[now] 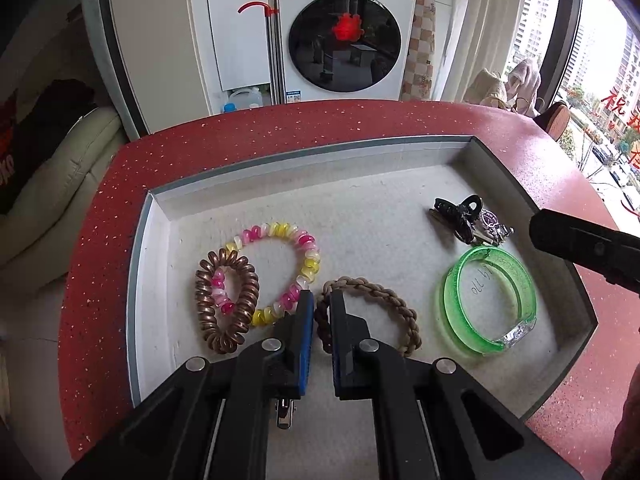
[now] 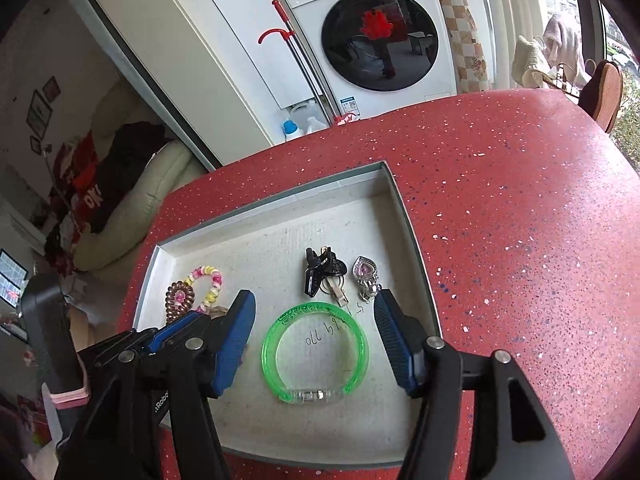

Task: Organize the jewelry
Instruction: 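Carry the braided bracelet and silver charm into the tray and open both tools, then move both tools back toward the heart pendant and yellow hair tie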

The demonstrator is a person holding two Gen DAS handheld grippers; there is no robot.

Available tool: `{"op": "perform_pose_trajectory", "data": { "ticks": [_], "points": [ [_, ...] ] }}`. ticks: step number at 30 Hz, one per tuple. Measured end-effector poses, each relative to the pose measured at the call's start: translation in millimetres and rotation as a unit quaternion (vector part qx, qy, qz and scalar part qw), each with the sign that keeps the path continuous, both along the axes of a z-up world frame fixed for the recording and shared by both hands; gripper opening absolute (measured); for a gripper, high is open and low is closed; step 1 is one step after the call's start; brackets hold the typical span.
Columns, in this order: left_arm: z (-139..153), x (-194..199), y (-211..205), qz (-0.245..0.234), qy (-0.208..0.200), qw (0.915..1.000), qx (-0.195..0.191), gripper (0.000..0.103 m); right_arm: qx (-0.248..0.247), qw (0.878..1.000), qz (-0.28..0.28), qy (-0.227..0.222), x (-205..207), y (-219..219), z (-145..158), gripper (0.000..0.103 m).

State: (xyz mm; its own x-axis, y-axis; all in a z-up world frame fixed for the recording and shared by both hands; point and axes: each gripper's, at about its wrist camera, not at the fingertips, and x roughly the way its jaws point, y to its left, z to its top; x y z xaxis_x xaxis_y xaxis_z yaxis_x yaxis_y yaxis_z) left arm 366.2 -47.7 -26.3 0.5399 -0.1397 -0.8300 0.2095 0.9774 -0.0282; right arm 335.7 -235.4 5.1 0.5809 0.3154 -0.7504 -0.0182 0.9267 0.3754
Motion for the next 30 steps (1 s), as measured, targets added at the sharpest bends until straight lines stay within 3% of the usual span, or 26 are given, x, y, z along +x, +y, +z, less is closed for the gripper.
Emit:
{"op": "perform_pose_trajectory", "data": {
  "ticks": [14, 22, 23, 25, 26, 29, 30],
  "points": [
    [2, -1, 4, 0.011, -0.001, 0.9999, -0.007, 0.026, 0.026, 1.0, 0.003, -0.005, -63, -5, 12, 0.068],
    [12, -5, 10, 0.014, -0.009, 0.9996, -0.024, 0.026, 0.029, 1.0, 0.009, 0.003, -93, 1, 6, 0.08],
    [13, -5, 11, 0.016, -0.01, 0.9995, -0.027, 0.045, 0.03, 1.0, 0.009, 0.004, -95, 1, 5, 0.081],
    [16, -7, 14, 0.025, -0.01, 0.9992, -0.029, 0.103, 0.025, 1.0, 0.008, 0.005, -99, 1, 4, 0.086],
    [19, -10, 16, 0.032, -0.028, 0.9986, -0.031, 0.103, 0.019, 1.0, 0.007, 0.004, -103, 2, 4, 0.088],
    [23, -14, 15, 0.022, -0.03, 0.9987, -0.034, 0.103, 0.004, 1.0, 0.005, -0.001, -110, 3, 7, 0.09],
    [25, -17, 15, 0.022, -0.036, 0.9986, -0.033, 0.103, 0.002, 1.0, 0.004, -0.002, -111, 2, 7, 0.098]
  ]
}}
